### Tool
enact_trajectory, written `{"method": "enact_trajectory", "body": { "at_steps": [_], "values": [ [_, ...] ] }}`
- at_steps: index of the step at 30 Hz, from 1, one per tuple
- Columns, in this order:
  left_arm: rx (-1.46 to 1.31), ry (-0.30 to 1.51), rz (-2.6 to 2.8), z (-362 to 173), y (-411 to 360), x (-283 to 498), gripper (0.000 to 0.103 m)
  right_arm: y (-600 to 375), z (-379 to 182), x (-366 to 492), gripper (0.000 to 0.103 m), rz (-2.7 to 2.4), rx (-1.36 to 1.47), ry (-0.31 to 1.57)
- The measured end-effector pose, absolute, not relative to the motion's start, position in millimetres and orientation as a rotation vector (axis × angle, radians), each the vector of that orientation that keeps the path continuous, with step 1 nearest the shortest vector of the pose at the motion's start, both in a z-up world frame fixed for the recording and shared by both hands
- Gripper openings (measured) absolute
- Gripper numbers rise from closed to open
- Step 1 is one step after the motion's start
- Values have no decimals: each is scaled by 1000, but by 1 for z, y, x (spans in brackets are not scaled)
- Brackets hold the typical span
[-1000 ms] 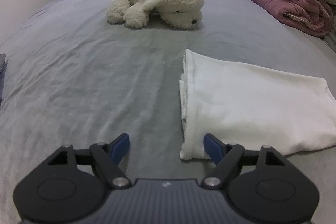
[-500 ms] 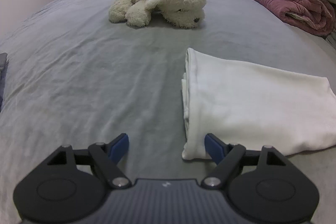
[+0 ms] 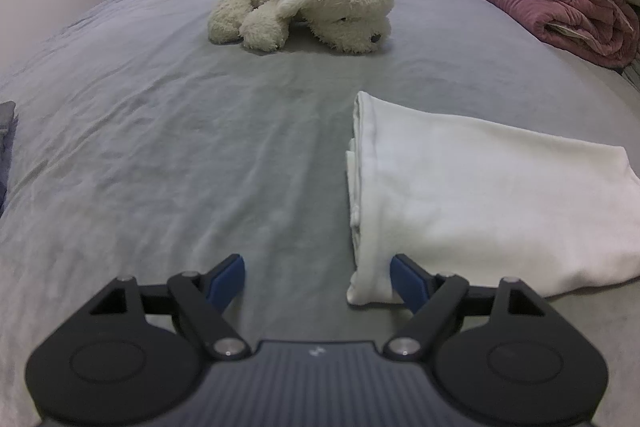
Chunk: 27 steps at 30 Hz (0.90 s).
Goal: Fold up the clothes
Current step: 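Grasp the folded shirt corner with the right gripper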
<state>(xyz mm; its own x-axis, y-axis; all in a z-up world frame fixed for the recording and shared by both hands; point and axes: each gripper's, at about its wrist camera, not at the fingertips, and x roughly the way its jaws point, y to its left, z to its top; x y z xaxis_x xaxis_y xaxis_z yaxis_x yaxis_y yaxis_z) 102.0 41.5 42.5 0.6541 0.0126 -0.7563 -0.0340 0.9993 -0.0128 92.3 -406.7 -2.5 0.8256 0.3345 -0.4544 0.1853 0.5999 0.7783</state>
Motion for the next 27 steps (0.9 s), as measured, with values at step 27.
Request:
{"method": "enact_trajectory", "body": {
  "at_steps": [27],
  "values": [
    [112, 699, 74, 63, 10, 88, 81, -378, 40, 90, 31, 103, 699, 489]
  ]
}}
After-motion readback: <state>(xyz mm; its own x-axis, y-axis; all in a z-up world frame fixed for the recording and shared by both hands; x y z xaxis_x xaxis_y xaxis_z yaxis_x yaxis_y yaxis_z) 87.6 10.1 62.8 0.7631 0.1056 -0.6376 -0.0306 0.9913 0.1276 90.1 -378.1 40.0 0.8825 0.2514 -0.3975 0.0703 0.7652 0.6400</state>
